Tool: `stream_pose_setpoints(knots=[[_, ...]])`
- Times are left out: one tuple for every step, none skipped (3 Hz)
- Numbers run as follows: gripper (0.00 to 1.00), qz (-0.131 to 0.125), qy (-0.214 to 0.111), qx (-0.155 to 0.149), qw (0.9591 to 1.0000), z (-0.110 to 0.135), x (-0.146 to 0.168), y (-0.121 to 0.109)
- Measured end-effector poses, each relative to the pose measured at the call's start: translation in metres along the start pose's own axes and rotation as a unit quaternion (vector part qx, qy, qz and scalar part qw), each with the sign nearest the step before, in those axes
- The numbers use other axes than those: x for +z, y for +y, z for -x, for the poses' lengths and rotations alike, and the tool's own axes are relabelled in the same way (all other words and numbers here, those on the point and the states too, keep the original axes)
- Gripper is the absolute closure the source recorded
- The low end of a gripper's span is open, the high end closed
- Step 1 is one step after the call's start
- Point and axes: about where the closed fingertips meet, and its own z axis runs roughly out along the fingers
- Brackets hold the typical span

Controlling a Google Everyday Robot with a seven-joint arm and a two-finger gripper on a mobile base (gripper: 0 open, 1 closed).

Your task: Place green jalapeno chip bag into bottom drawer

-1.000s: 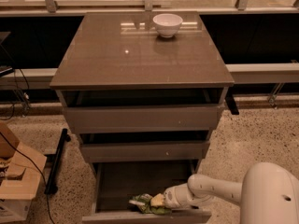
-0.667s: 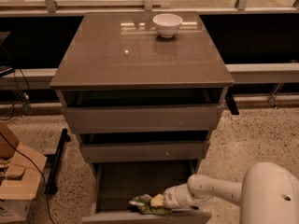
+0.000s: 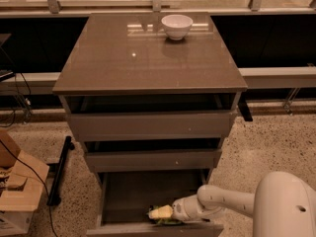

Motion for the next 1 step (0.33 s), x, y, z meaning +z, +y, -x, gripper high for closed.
stream_pose_setpoints(knots=[[0.00, 0.000, 0.000, 0.000, 1.0000, -0.0001, 0.0002, 0.0001]])
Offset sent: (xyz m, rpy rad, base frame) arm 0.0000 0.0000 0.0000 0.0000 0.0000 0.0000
